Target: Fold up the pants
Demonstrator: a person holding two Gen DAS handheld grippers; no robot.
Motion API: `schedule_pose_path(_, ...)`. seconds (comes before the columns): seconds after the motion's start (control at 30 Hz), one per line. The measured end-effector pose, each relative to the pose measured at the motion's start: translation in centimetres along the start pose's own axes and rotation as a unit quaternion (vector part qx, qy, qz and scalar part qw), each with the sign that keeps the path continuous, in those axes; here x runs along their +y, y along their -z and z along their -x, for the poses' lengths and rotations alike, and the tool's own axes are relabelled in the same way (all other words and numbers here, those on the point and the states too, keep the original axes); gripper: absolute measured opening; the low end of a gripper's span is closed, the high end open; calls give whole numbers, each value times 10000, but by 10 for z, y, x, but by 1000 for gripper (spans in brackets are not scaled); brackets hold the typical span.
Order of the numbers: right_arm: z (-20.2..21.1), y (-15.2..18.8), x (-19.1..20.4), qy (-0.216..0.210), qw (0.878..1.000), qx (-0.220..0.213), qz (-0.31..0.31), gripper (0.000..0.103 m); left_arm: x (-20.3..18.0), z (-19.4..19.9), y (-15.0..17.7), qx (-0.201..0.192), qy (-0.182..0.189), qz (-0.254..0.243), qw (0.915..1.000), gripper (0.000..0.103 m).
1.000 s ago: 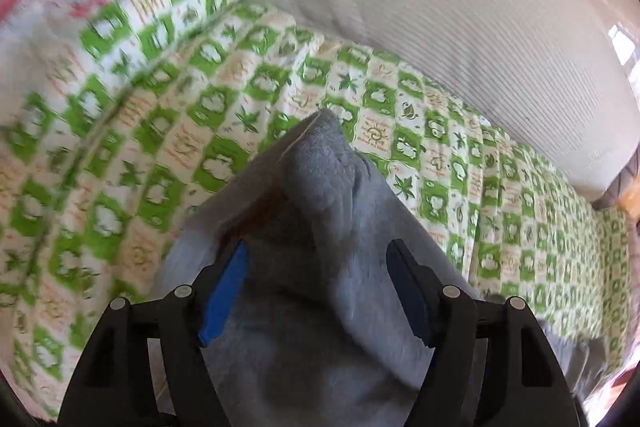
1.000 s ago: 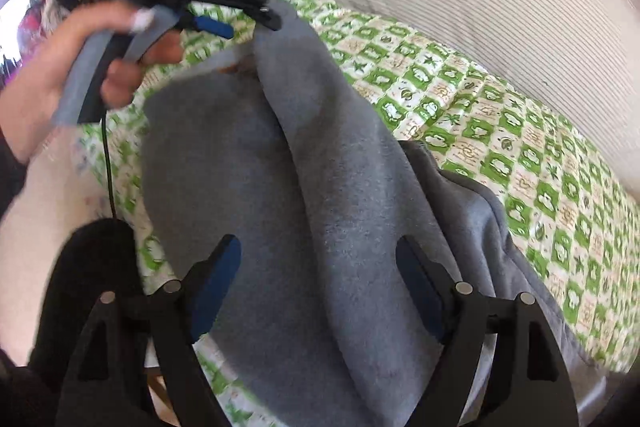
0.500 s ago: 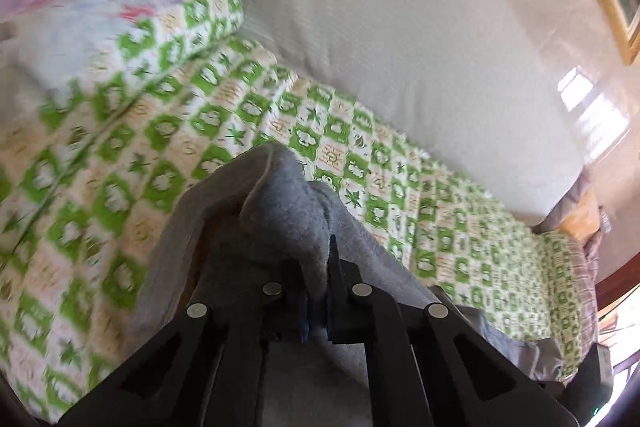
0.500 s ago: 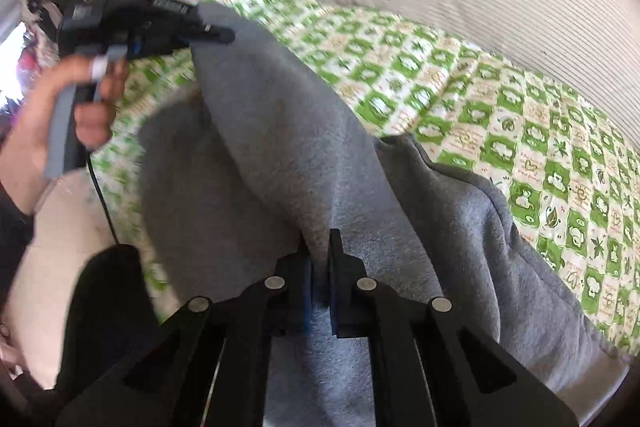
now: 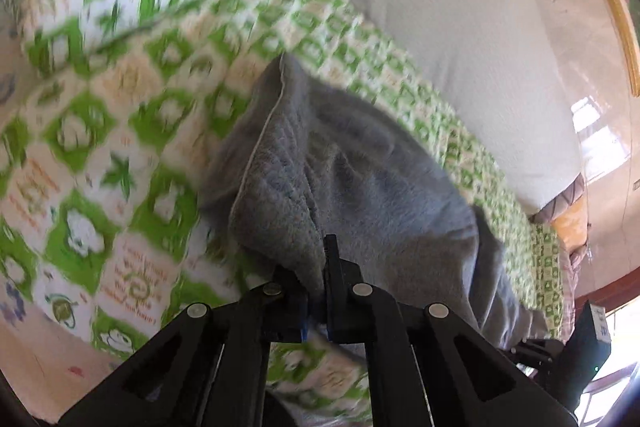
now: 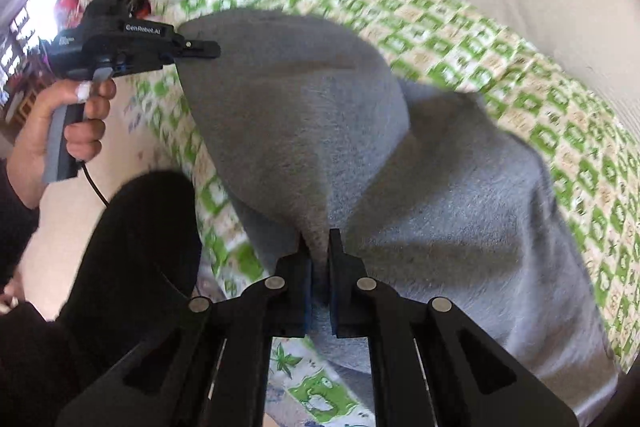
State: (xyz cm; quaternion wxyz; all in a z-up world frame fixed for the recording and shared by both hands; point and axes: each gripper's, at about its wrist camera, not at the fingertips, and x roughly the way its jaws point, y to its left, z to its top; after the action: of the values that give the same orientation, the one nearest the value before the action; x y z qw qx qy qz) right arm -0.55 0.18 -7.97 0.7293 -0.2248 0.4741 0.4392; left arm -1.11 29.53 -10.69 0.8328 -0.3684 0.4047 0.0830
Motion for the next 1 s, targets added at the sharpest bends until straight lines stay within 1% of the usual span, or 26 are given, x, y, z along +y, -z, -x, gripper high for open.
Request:
schedule_pose_path(0.07, -10, 3, -2, 55, 9999, 145, -52, 7, 5, -6, 3, 133, 2, 14, 9999, 7)
schedule_pose_path(0.1, -14, 4, -3, 40, 9997, 205, -97, 10, 7, -7, 4, 175, -2, 67, 9998, 13)
schedule_pose_path(0.13, -16, 4, -4, 31, 9996, 231, -148, 11, 8, -6, 5, 176, -6, 84, 9998, 24)
schedule_pose_path(0.17, -15, 6, -5, -6, 9995, 239, -209, 13, 8, -5, 4, 152, -34, 76, 9999, 31)
schedule_pose_path(0.2, -14, 6, -7, -84, 9993, 233, -273, 19, 8, -3, 5, 135, -94, 80, 9998, 50)
schedule_pose_path(0.23, -11, 7, -8, -165, 9991, 190, -333, 25, 9, -1, 4, 101, -220, 130, 9996, 66)
schedule_pose_path(0.27, -9, 7, -9, -235, 9989, 151, -384, 30, 11, 1, 3, 49, -262, 182, 9995, 68)
schedule_pose_path(0.33, 0, 6, -13, -369, 9979, -3, -534, 46, 15, 3, 2, -8, -218, 285, 9994, 69)
schedule_pose_path(0.4, 11, 6, -18, -441, 9964, -199, -703, 49, 19, -2, -1, 65, -242, 397, 9989, 71)
schedule_pose_path(0.47, 20, 8, -27, -461, 9942, -376, -900, 49, 22, -9, -2, 144, -248, 415, 9987, 71)
schedule_pose_path(0.6, 29, 3, -47, -185, 9900, -628, -1249, 49, 15, -19, -5, 182, -320, 372, 9986, 71)
schedule_pose_path(0.67, 34, -5, -64, -175, 9850, -776, -1533, 49, 12, -22, -7, 134, -321, 410, 9986, 71)
schedule_pose_path(0.73, 35, -17, -87, -147, 9771, -954, -1897, 49, 11, -25, -10, 125, -324, 445, 9984, 74)
schedule_pose_path(0.8, 33, -29, -103, -154, 9716, -1042, -2119, 49, 12, -28, -13, 125, -341, 496, 9981, 74)
schedule_pose_path(0.87, 25, -45, -116, -193, 9682, -1091, -2244, 49, 11, -33, -17, 110, -348, 529, 9979, 76)
schedule_pose_path(1.0, -6, -79, -133, -21, 9719, -917, -2166, 49, 10, -35, -20, -76, -294, 674, 9973, 78)
